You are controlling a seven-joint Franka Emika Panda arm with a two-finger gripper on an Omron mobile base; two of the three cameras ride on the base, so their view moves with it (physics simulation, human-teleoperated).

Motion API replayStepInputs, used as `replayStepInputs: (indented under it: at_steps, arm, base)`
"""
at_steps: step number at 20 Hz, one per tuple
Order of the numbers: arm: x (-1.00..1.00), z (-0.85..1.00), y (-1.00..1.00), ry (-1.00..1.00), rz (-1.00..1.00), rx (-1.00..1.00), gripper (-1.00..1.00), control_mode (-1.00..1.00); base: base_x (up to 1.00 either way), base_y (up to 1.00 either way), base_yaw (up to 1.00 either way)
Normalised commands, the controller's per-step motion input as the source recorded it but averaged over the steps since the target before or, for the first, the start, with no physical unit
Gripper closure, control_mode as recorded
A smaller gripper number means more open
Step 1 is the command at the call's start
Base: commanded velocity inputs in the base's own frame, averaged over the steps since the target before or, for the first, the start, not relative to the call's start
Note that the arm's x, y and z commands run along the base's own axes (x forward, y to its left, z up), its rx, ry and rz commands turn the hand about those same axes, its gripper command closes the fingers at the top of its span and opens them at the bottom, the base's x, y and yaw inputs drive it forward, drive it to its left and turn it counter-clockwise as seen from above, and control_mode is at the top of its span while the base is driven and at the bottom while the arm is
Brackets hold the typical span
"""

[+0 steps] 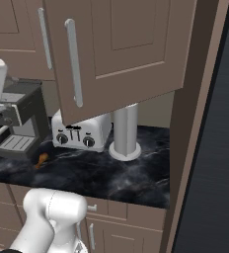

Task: Retrieve the tupperware from the cabinet, then place the raw meat into the tupperware to avoid contamination.

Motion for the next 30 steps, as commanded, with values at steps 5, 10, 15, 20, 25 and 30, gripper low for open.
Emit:
replayStepInputs:
  at_steps: [5,10,15,20,25,30]
  arm:
    - [0.30,0.00,-0.19,0.00,-0.06,-0.05,-1.00,-1.00]
    - [0.26,0.00,-0.23,0.00,-0.05,-0.04,-1.00,-1.00]
    - [0.21,0.00,-0.25,0.01,-0.05,-0.03,-1.00,-1.00]
    - [0.23,0.00,-0.22,0.03,-0.05,-0.03,-1.00,-1.00]
    - [0.25,0.00,-0.19,0.04,-0.04,-0.04,-1.00,-1.00]
    - [0.22,0.00,-0.20,0.06,-0.05,-0.04,-1.00,-1.00]
  base:
    - [0.00,0.00,0.00]
    - [0.00,0.00,0.00]
    - [0.00,0.00,0.00]
    - [0.00,0.00,0.00]
    - [0.00,0.00,0.00]
    - [0.00,0.00,0.00]
